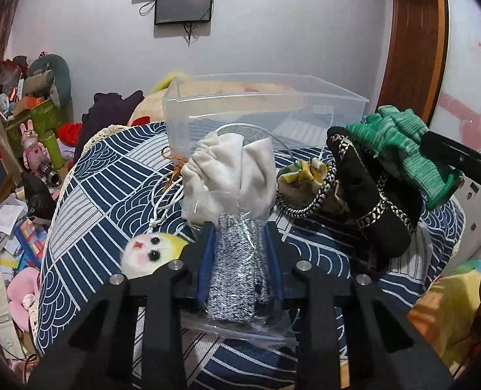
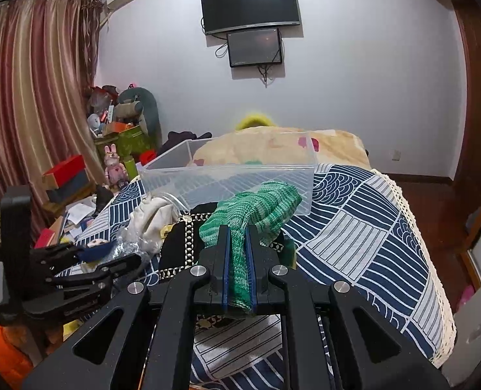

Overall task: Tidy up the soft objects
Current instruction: 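Grasp the silver sequin pouch with the left tool and lift it, then carry the glove toward the clear box with the right tool while the left carries the sequin pouch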

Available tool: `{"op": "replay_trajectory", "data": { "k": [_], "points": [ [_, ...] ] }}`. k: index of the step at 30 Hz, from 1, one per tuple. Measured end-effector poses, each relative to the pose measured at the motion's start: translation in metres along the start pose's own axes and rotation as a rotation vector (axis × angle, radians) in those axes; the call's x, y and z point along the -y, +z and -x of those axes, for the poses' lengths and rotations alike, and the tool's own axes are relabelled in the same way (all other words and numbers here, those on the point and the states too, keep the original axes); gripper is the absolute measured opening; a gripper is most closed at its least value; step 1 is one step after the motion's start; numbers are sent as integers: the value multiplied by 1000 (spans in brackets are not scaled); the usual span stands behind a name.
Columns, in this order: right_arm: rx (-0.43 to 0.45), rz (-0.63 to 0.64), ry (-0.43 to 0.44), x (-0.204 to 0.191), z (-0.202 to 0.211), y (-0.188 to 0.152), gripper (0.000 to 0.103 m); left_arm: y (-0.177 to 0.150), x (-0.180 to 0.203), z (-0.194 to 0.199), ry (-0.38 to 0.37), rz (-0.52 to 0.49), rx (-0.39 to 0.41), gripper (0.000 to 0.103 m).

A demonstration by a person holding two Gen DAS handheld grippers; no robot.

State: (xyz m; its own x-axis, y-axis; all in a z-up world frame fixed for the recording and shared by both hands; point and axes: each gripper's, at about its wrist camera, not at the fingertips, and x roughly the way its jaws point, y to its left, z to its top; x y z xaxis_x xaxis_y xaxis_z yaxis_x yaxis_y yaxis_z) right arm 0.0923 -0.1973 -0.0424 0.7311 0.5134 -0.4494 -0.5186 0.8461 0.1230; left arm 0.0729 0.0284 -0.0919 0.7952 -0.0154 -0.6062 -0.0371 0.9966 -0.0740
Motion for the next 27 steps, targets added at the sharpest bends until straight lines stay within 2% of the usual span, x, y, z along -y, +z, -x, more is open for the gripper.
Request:
{"op": "replay_trajectory", "data": {
  "k": [4,16,24,27],
  "points": [
    [14,-2,-6,0,5,4,8,5,-3,9,-15,3,20,20],
    [76,27,-28,1,18,27,8,48,-5,57,-75,2,156,20],
    [135,50,-37,2,14,55,8,87,-15,55,-76,11,198,20],
    [100,81,-49,1,3,57,8,91,-19,51,-73,22,191,20]
  ]
}}
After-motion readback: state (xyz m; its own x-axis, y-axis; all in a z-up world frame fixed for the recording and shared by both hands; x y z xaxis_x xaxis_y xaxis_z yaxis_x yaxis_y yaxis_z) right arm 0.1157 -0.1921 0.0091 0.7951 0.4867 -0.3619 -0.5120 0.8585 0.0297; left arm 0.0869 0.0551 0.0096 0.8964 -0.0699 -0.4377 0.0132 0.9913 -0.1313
